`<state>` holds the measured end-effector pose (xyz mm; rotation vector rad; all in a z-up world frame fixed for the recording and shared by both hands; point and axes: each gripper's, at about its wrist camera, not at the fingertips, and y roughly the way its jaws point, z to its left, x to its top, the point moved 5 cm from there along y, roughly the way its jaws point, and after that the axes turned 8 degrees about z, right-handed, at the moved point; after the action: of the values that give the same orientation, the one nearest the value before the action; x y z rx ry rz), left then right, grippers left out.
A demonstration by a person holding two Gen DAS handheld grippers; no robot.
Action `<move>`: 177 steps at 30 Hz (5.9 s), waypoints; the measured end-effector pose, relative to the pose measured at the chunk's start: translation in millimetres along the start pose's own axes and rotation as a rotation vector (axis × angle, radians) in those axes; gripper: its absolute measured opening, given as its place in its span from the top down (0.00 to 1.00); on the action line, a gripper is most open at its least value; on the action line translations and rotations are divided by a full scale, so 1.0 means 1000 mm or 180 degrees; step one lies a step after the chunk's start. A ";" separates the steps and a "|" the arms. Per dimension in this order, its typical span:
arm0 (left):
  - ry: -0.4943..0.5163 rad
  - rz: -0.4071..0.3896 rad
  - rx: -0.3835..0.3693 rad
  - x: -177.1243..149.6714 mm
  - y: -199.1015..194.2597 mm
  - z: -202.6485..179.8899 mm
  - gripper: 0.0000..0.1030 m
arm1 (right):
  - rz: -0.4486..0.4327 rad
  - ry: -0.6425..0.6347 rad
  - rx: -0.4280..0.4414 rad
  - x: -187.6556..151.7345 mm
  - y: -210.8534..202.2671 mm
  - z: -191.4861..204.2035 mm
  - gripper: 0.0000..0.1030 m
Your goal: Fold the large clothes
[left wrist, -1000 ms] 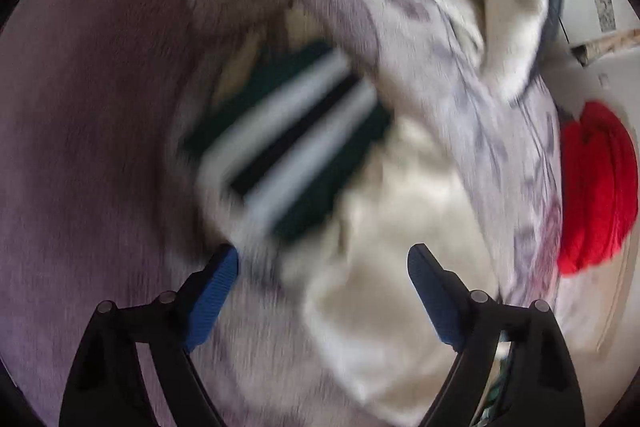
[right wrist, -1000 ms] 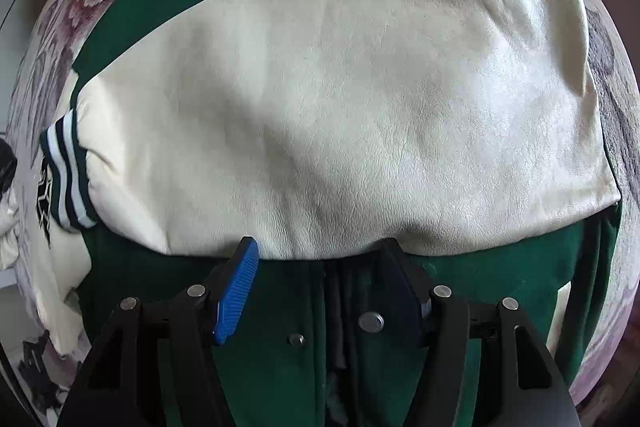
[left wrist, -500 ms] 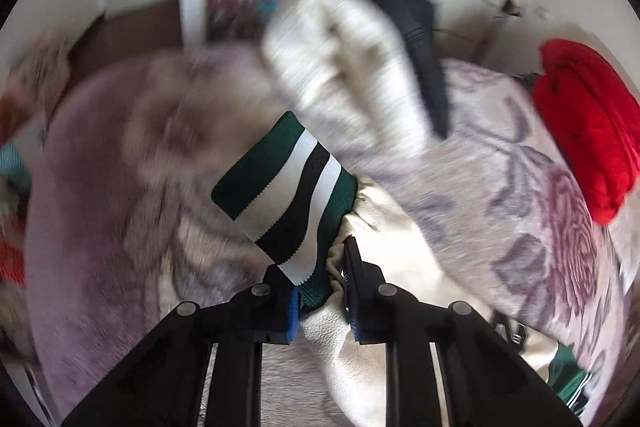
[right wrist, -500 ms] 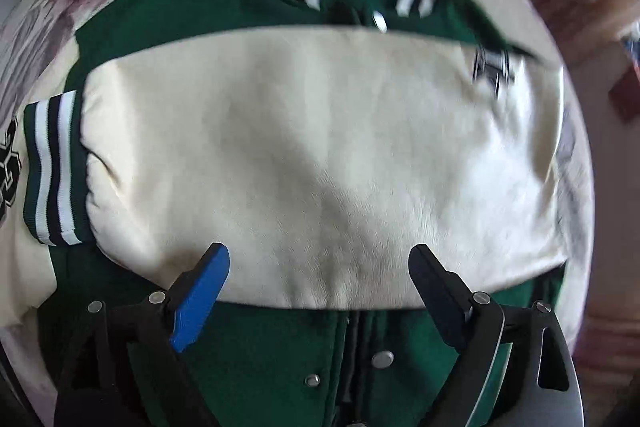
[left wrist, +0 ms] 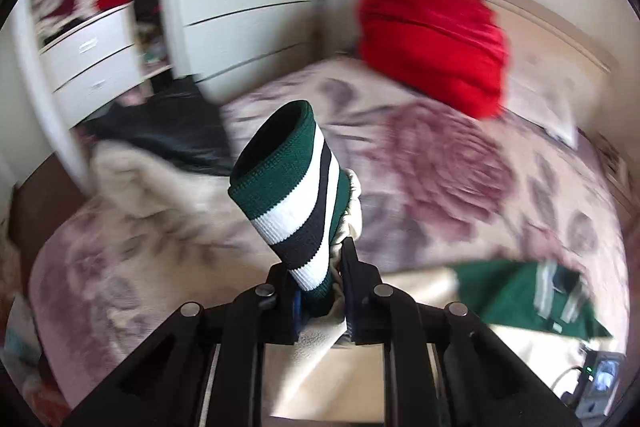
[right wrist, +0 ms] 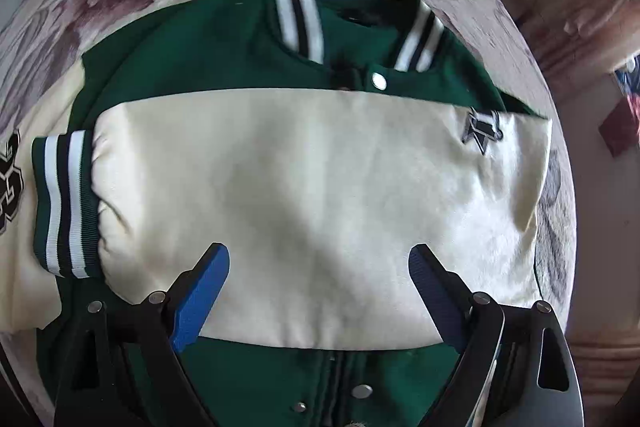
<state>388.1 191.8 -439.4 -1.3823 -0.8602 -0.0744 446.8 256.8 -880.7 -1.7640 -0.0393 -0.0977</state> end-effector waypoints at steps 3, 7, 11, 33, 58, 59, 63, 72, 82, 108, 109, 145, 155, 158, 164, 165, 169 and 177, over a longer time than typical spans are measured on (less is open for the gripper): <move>0.0283 0.0072 -0.0225 -0.010 -0.008 -0.069 0.88 | 0.0078 0.0266 0.0153 -0.013 0.000 -0.046 0.10; 0.0693 0.0163 -0.0554 -0.031 -0.022 -0.166 0.89 | 0.0211 0.0682 0.0294 -0.041 0.005 -0.126 0.10; 0.1149 0.0373 -0.0897 -0.072 -0.031 -0.268 0.89 | 0.0329 0.1042 0.0341 -0.075 0.015 -0.205 0.10; 0.1997 0.2089 -0.1507 -0.254 0.014 -0.453 0.19 | 0.0677 0.2191 0.1228 -0.200 0.066 -0.435 0.10; 0.1115 0.1639 0.0300 -0.130 0.120 -0.171 0.18 | 0.0400 0.2000 0.1591 -0.084 0.075 -0.382 0.94; 0.1133 0.1672 0.0306 -0.130 0.127 -0.173 0.18 | 0.0491 0.1981 0.1564 -0.086 0.082 -0.386 0.94; 0.1106 0.1820 0.0229 -0.142 0.121 -0.168 0.18 | 0.0982 0.1879 0.1848 -0.102 0.096 -0.375 0.74; 0.1887 0.1968 0.0316 -0.263 0.000 -0.148 0.18 | 0.1360 0.1436 0.2056 -0.259 0.018 -0.267 0.41; 0.2203 0.2435 0.0335 -0.387 -0.001 -0.114 0.18 | 0.2174 0.1855 0.1900 -0.446 0.054 -0.153 0.41; 0.1822 0.2274 -0.0271 -0.336 -0.021 -0.099 0.18 | 0.2105 0.1583 0.2754 -0.471 0.020 -0.139 0.46; 0.1847 0.2252 -0.0316 -0.336 -0.024 -0.110 0.18 | 0.1988 0.1565 0.2741 -0.468 0.007 -0.158 0.39; 0.1203 0.2014 0.0763 -0.350 0.026 -0.210 0.01 | 0.0891 0.0602 0.1679 -0.121 0.113 -0.518 0.75; 0.1001 0.1513 0.1438 -0.260 0.010 -0.104 0.01 | 0.1110 0.1097 0.1700 -0.150 0.065 -0.481 0.54; 0.1126 0.1340 0.1609 -0.205 0.059 -0.087 0.01 | 0.1075 0.1033 0.1546 -0.167 0.048 -0.468 0.54; 0.1502 0.1553 0.1730 -0.172 0.147 -0.076 0.00 | 0.1123 0.1132 0.1419 -0.204 0.032 -0.441 0.54; 0.1419 0.1539 0.1658 -0.166 0.152 -0.066 0.00 | 0.1130 0.1189 0.1422 -0.207 0.029 -0.438 0.54; 0.0815 0.1729 0.1171 -0.153 0.165 -0.037 0.00 | 0.1074 0.1368 0.1309 -0.215 0.019 -0.432 0.54; 0.1157 0.1482 0.1236 -0.164 0.113 -0.044 0.00 | 0.1232 0.1615 0.1389 -0.278 0.001 -0.425 0.54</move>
<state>353.2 109.9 -623.2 -1.1222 -0.2197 0.1871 151.0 -152.4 -824.5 -1.2443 0.6035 -0.2328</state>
